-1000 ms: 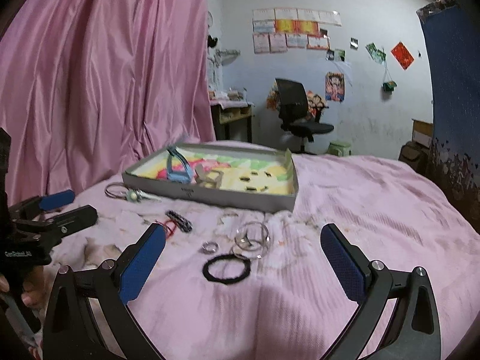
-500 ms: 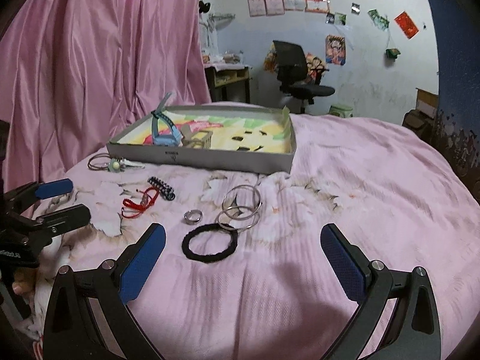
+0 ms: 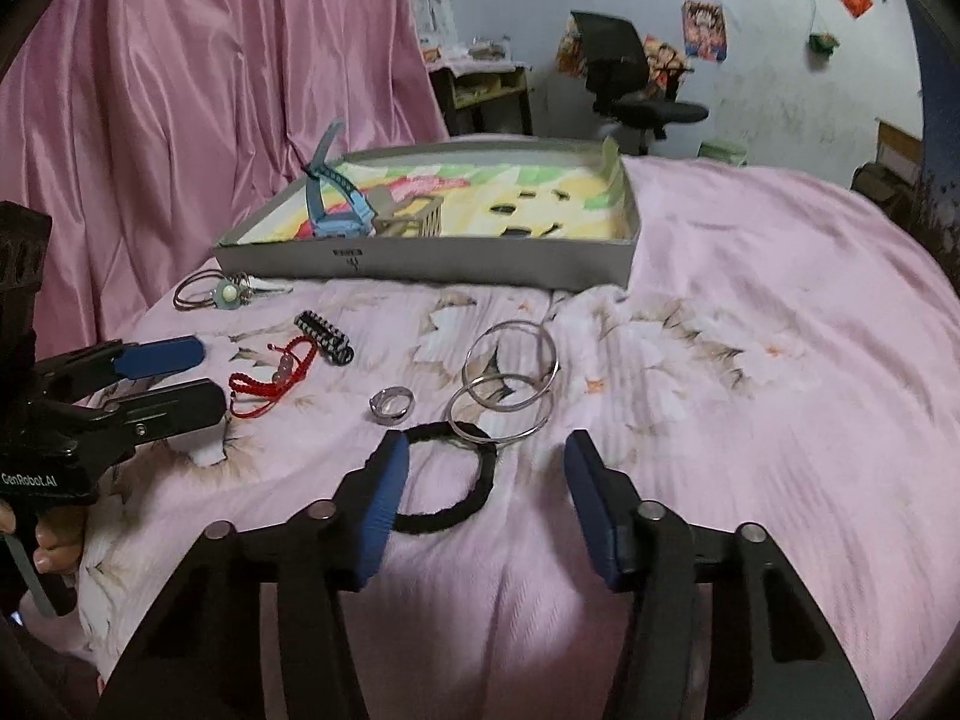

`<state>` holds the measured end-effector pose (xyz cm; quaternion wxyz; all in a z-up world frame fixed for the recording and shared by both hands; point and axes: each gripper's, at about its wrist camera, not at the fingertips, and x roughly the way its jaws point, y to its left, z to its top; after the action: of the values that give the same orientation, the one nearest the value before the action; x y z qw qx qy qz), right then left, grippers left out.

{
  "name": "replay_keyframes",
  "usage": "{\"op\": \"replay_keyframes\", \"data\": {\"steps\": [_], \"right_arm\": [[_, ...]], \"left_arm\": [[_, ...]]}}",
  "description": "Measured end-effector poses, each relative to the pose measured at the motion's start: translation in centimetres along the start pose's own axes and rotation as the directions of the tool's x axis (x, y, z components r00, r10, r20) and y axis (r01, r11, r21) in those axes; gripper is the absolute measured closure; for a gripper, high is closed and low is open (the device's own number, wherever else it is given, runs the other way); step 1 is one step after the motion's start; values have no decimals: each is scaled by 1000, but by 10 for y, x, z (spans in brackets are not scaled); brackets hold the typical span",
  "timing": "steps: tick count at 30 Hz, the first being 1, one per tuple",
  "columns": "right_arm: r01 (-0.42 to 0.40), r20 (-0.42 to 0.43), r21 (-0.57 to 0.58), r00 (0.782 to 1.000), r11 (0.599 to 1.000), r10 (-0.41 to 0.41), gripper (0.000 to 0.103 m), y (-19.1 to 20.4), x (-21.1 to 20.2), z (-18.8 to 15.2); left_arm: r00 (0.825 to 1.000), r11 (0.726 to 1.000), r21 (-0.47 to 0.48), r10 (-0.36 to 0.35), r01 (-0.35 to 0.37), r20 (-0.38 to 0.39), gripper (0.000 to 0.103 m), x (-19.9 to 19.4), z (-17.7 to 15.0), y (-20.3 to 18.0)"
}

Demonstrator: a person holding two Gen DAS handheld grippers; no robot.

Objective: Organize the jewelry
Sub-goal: 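Grasp the red beaded bracelet with the left tool while the right tool grasps the black hair tie, then carry the red bracelet with the left tool into the tray while the right tool releases the hair tie there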

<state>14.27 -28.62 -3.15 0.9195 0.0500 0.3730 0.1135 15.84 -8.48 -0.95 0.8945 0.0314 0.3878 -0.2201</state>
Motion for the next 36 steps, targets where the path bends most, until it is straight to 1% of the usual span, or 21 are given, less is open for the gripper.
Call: {"op": "replay_keyframes", "data": {"steps": [1,3,4,6,7,9,12,14,17,22,27,29,33,36], "right_arm": [[-8,-18,6,1000,1000,8,60,0,4,0],[-17,-38,13,999,1000,17,61,-1,7,-1],[-21,-43,13,999,1000,22,61,-1,8,-1],[-28,-60,15,998,999,29,65,0,9,-2],[-37,-68,19,997,999,38,68,0,9,-2],[-52,-80,25,995,998,54,71,1,10,-3],[-70,-95,31,993,997,73,80,3,10,-4],[-72,-97,35,992,997,75,88,4,9,-5],[-85,-98,62,991,994,91,97,1,5,-7],[-131,-84,84,987,988,138,98,1,-7,-10],[-174,-52,37,983,984,176,98,16,-21,-8],[-179,-37,16,983,984,179,98,20,-26,-7],[-191,28,-1,981,982,191,98,21,-37,-3],[-193,86,-1,977,981,193,98,18,-44,4]], "left_arm": [[1000,1000,9,0,0,-8,45,2,1,-2],[999,1000,27,3,-2,-43,59,10,3,-6],[998,999,32,7,-6,-56,63,12,4,-7],[996,999,38,29,-26,-82,76,17,4,-9],[996,999,34,31,-28,-87,79,18,4,-8],[995,999,18,33,-32,-96,93,18,3,-6],[995,1000,-10,28,-29,-100,96,16,2,-1],[995,1000,-19,19,-21,-97,97,13,1,0],[996,1000,-25,4,-6,-87,97,4,-3,-1],[997,1000,-12,-2,2,-71,98,-11,-7,-5],[999,1000,-8,8,-9,-43,98,-26,-10,-8],[1000,1000,-16,8,-9,-25,98,-30,-9,-8],[1000,1000,-25,13,-12,28,98,-39,-2,-7],[997,999,-26,22,-20,78,98,-43,10,-7]]}}
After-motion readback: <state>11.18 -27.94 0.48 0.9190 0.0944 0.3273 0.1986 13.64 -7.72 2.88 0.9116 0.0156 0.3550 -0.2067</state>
